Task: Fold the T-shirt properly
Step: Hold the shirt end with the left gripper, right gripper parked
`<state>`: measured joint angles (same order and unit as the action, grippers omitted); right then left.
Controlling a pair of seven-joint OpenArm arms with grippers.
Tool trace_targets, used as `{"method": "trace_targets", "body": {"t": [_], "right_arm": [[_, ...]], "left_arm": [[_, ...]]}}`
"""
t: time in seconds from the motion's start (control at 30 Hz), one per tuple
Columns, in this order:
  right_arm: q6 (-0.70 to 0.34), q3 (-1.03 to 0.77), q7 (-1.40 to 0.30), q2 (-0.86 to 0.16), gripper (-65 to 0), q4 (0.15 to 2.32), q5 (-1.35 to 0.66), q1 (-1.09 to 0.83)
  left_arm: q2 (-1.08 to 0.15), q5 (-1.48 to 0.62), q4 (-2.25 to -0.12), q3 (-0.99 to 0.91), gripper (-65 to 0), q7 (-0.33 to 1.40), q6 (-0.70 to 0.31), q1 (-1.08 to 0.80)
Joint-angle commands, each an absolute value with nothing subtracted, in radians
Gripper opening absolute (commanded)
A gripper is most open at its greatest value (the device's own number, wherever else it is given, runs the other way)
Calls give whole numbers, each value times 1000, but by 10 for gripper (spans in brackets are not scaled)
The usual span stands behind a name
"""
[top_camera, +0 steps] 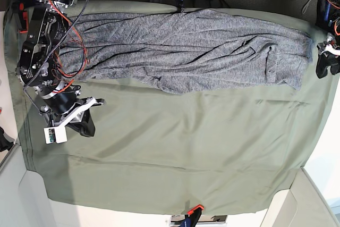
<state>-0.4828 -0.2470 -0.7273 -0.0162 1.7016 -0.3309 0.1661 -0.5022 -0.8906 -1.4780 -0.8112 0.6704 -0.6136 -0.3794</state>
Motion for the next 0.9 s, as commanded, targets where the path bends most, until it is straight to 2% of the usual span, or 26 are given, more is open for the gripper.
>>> {"method": "trace_targets", "body": {"t": [0.0,0.2,0.37,0.6,0.87], "right_arm": [[-487,-247,-709,-22,-650,1718,-348,185],[-487,-247,-721,-22,-650,1718,-348,184],[-488,-247,-727,-22,-650,1718,-348,185],[-487,-247,-738,-22,-650,1718,-348,184],[-487,-247,-738,-22,-650,1718,-352,185]], "left_arm": [[-535,-924,-1454,-817,-207,657,-623,-376],[-555,-970,-1250,-817,-207,732,-698,-301],[-564,-1046,-1156,-817,-207,791,-698,-252],[-569,-1077,-1129,-789,-207,838,-698,-247],[-591,-1074,-1128,-604,-207,846,-698,-247]]}}
